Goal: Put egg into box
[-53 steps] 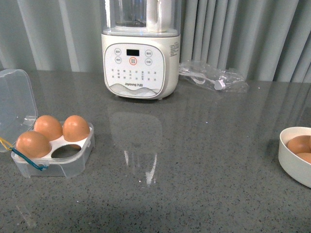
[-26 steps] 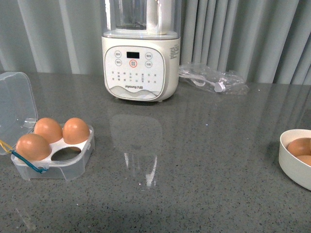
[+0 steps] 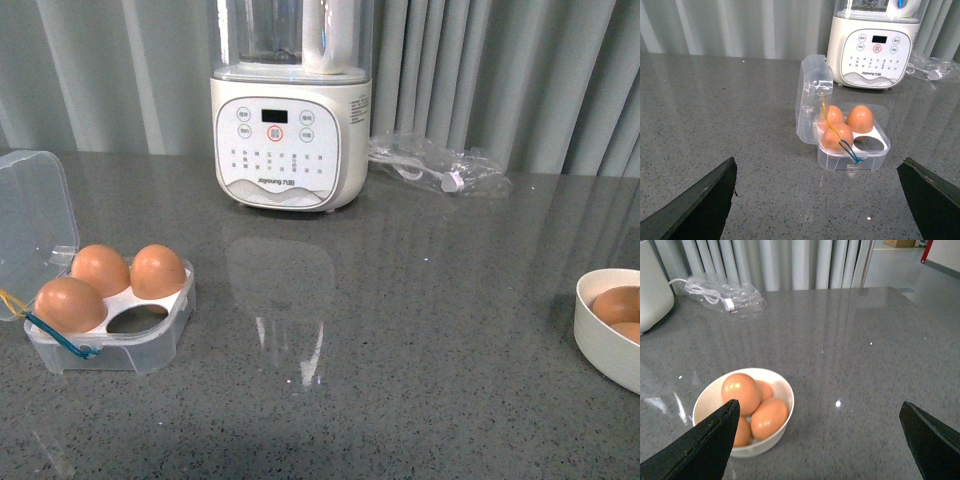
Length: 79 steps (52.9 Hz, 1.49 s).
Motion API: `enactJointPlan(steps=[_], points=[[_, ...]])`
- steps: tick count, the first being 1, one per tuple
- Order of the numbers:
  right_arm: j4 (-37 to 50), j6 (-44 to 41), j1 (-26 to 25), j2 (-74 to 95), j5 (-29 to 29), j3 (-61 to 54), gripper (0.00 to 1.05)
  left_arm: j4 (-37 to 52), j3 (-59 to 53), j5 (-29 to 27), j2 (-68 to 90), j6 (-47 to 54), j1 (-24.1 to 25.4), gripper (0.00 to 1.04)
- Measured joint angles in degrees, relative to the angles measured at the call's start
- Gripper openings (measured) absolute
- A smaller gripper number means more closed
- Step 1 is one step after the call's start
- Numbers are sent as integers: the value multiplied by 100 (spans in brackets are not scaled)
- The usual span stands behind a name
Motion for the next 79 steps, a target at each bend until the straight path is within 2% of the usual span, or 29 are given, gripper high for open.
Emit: enactJointPlan(steps=[9,20,31,49,79], points=[[592,-308,-20,1386,-699,638,97,0,0,2,0,0,0,98],[542,-487,116,2649,-1193,1351,97,0,0,0,0,0,0,98],[522,-498,162,3136,-1786,1447,97,0,0,0,0,0,0,98],[1307,-505,203,3786,-2135,1276,97,0,0,0,0,0,0,98],[1725,-267,-131,4328,-2341,1134,97,0,0,0,0,0,0,98]])
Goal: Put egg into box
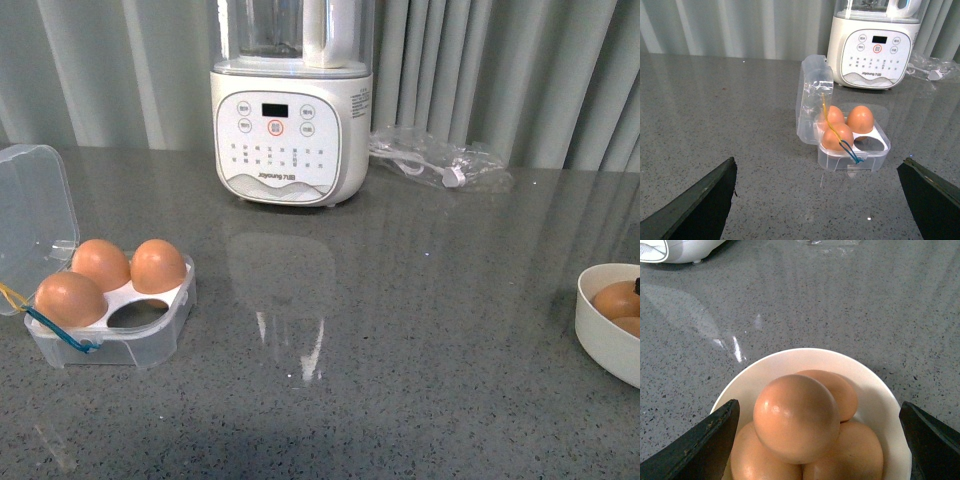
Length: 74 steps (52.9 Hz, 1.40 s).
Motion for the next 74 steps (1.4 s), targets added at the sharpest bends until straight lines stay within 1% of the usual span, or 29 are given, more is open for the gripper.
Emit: enactJointPlan(steps=[8,14,16,21,23,26,30,34,46,54,64,67,74], points=[[42,11,0,17,-42,-2,96,0,0,0,0,0,0,98],[111,46,7,39,-61,-11,80,0,0,0,0,0,0,98],[125,50,13,39,-66,-20,76,0,0,0,0,0,0,98],[162,66,22,46,-81,-55,62,0,0,2,0,0,0,98],[166,68,24,50,-85,-59,59,0,0,2,0,0,0,98],[175,81,33,57,-85,-63,50,0,0,0,0,0,0,98],[175,85,37,57,-92,-63,43,0,0,0,0,0,0,98],[157,85,37,44,-103,-68,41,0,0,0,0,0,0,98],[-162,111,28,-470,-129,-74,41,0,0,0,0,0,0,98],[-422,203,173,-807,-103,72,41,0,0,0,0,0,0,98],[-667,372,662,-929,146,597,41,0,0,2,0,0,0,98],[-739,439,1045,-802,326,957,41,0,0,2,0,0,0,98],[-772,562,1585,-363,616,1534,41,0,0,0,0,0,0,98]])
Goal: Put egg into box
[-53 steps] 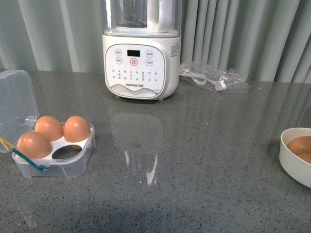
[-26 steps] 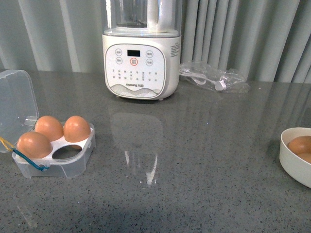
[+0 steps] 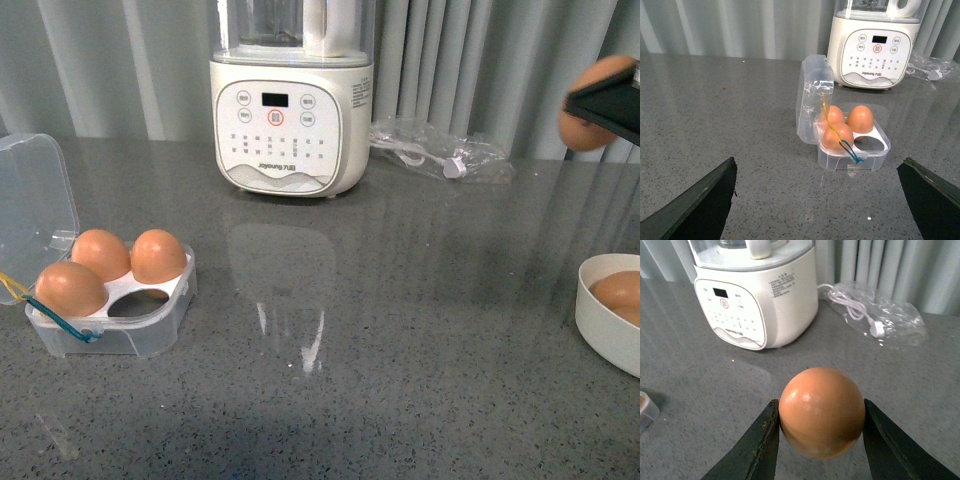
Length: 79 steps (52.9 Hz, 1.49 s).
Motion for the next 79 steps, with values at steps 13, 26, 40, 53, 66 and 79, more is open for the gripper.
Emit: enactJointPlan(steps=[13,26,40,53,66,79], points=[[0,374,848,909,184,782,40,0,0,0,0,0,0,98],[284,957,1832,1766,-15,1139,40,0,0,0,0,0,0,98],[341,1003,2361,2006,-573,1178,40,0,0,0,0,0,0,98],[136,726,2391,2190,-817,1322,40,0,0,0,0,0,0,98],[-66,494,2463,2490,-986,1711,40,0,0,0,0,0,0,98],[-192,459,2787,2922,-901,2232,40,0,0,0,0,0,0,98]])
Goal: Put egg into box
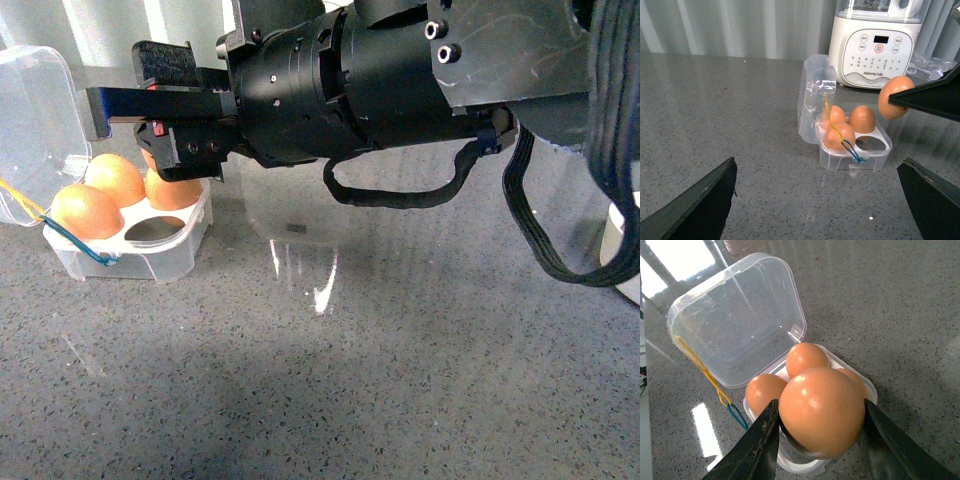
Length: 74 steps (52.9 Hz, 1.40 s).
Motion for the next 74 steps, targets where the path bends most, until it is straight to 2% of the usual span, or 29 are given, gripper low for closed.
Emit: enactJointPlan(steps=[39,43,49,53,58,60,74], points=[[-518,-369,131,57,-197,20,40,0,0,2,0,0,0,98],[-592,-442,131,59,-197,9,54,0,0,0,0,0,0,98],[-640,-505,133,59,-190,0,68,0,0,0,0,0,0,98],[-638,-533,133,59,-149,-4,84,0,0,2,0,0,0,98],[-551,-516,127,59,-138,-26,97,0,0,0,0,0,0,98],[-498,-483,116,50,-129,-44,99,0,0,0,0,0,0,98],[-297,-361,-133,-411,20,-345,97,0,0,0,0,0,0,98]])
